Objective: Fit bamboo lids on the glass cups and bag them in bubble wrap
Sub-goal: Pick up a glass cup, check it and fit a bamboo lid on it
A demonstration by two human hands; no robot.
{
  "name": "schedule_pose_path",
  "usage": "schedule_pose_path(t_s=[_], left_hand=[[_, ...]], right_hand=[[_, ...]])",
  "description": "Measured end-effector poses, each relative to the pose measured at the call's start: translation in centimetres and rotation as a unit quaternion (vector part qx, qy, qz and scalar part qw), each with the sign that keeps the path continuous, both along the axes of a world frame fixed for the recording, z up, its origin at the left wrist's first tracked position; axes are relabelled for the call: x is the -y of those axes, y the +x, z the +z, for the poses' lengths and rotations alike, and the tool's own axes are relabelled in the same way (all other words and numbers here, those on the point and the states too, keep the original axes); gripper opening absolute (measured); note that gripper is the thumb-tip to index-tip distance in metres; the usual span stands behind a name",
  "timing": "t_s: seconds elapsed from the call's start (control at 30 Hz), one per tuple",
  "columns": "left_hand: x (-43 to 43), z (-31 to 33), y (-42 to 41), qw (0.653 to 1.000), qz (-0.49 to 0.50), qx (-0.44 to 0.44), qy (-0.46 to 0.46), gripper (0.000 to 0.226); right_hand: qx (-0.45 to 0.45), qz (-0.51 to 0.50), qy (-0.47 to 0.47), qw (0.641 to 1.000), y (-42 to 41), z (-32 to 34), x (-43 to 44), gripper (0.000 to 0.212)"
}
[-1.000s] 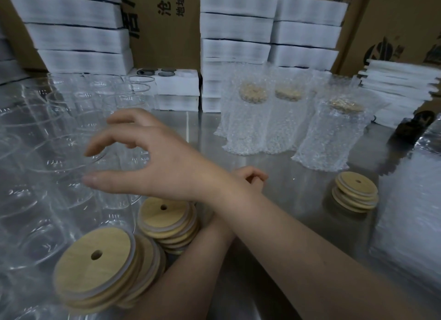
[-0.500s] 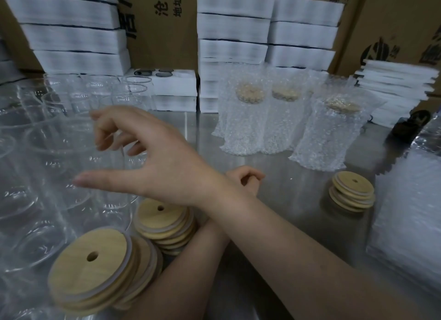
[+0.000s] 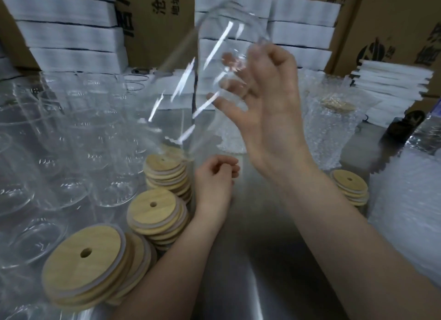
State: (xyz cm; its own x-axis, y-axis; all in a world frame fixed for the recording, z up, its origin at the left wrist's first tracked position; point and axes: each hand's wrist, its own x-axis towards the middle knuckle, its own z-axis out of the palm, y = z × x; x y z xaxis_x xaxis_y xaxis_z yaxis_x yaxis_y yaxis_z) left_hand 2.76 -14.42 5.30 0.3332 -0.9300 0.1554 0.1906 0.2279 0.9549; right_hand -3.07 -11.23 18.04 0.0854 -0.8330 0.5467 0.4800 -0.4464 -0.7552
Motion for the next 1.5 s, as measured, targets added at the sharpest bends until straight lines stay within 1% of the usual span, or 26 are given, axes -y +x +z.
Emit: schedule_pose_path(t_s=[0.07, 0.17, 0.3, 0.4, 0.47, 0.57, 0.7, 0.77, 0.9, 0.97, 1.0, 1.17, 1.2, 1.27, 1.33, 1.37, 1.43, 1.5], left_hand=[[0.1, 0.1, 0.3, 1.0, 0.024, -0.011, -0.005, 0.041], [0.4, 0.0, 0.8, 0.999, 0.035, 0.015, -0.019, 0.046], [0.3, -0.1, 1.3, 0.998, 0.012, 0.054, -0.026, 0.033], [0.4, 0.0, 1.7, 0.997, -0.022, 0.075, -0.013, 0.032], [0.2, 0.2, 1.8, 0.994, -0.045, 0.094, -0.015, 0.031], [0.0, 0.3, 2.1, 0.992, -0.06, 0.107, -0.017, 0.031], [0.0, 0.3, 2.4, 0.991, -0.06, 0.123, -0.009, 0.027], [-0.1, 0.4, 2.4, 0.99, -0.059, 0.125, -0.009, 0.025], [-0.9, 1.1, 2.0, 0.991, -0.073, 0.106, -0.041, 0.02], [-1.5, 1.5, 1.5, 0.989, -0.106, 0.092, -0.052, 0.019], [-1.9, 1.7, 1.2, 0.987, -0.126, 0.089, -0.055, 0.022], [-3.2, 1.8, -0.6, 0.975, -0.182, 0.118, -0.049, 0.064], [-3.3, 1.7, -0.9, 0.974, -0.182, 0.128, -0.047, 0.072], [-3.4, 1.6, -1.2, 0.972, -0.169, 0.155, -0.046, 0.084], [-3.3, 1.4, -1.2, 0.974, -0.152, 0.157, -0.052, 0.09], [-3.3, 1.3, -1.1, 0.976, -0.143, 0.152, -0.054, 0.091], [-3.2, 1.2, -1.0, 0.981, -0.131, 0.127, -0.06, 0.086], [-3.1, 1.2, -1.0, 0.986, -0.131, 0.074, -0.068, 0.077]], right_hand=[[0.048, -0.013, 0.062, 0.997, -1.9, -0.9, 0.6, 0.017], [0.094, -0.043, 0.138, 0.985, -4.2, -2.8, 1.5, 0.031], [0.105, -0.085, 0.219, 0.966, -6.4, -5.9, 1.8, 0.044], [0.099, -0.092, 0.257, 0.957, -7.4, -7.5, 1.9, 0.032], [0.091, -0.092, 0.27, 0.954, -7.8, -8.2, 2.2, 0.03], [0.078, -0.096, 0.269, 0.955, -7.7, -8.6, 2.7, 0.036], [0.059, -0.097, 0.277, 0.954, -7.7, -9.1, 3.1, 0.037], [0.055, -0.092, 0.286, 0.952, -7.7, -9.4, 3.3, 0.033], [0.034, -0.115, 0.28, 0.953, -7.4, -9.5, 3.5, 0.035], [0.016, -0.128, 0.267, 0.955, -7.2, -9.6, 3.5, 0.042], [0.011, -0.134, 0.259, 0.957, -7.1, -9.6, 3.4, 0.047], [-0.004, -0.153, 0.207, 0.966, -6.7, -9.7, 2.9, 0.064], [-0.009, -0.159, 0.197, 0.967, -6.5, -9.7, 2.8, 0.067], [-0.029, -0.171, 0.187, 0.967, -6.0, -9.8, 2.7, 0.082], [-0.048, -0.171, 0.172, 0.969, -5.6, -9.8, 2.5, 0.095], [-0.057, -0.171, 0.161, 0.97, -5.4, -9.9, 2.4, 0.096], [-0.085, -0.164, 0.141, 0.973, -5.4, -10.2, 2.5, 0.087], [-0.12, -0.159, 0.125, 0.972, -5.3, -10.5, 2.7, 0.06]])
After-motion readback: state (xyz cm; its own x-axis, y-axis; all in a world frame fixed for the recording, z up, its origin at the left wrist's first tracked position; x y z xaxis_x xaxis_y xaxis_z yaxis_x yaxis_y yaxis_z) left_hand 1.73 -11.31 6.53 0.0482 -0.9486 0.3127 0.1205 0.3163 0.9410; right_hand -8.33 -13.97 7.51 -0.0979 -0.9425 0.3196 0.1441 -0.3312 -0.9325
